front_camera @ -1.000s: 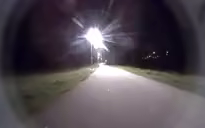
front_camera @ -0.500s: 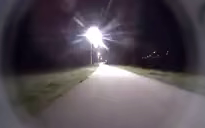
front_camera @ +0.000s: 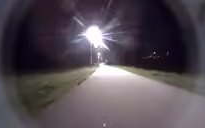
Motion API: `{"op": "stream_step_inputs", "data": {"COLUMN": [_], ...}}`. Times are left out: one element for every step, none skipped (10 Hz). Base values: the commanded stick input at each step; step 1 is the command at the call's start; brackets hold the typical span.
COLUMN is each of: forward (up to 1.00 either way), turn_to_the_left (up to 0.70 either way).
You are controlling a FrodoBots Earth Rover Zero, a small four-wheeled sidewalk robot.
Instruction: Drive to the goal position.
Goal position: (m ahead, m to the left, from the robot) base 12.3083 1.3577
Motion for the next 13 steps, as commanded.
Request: {"op": "stream_step_inputs", "data": {"forward": [0.7, 0.7, 0.7, 0.7, 0.7, 0.7, 0.7, 0.7, 0.7, 0.7, 0.7, 0.7, 0.7], "turn_to_the_left": [0.0, 0.0, 0.0, 0.0, 0.0, 0.0, 0.0, 0.0, 0.0, 0.0, 0.0, 0.0, 0.0]}}
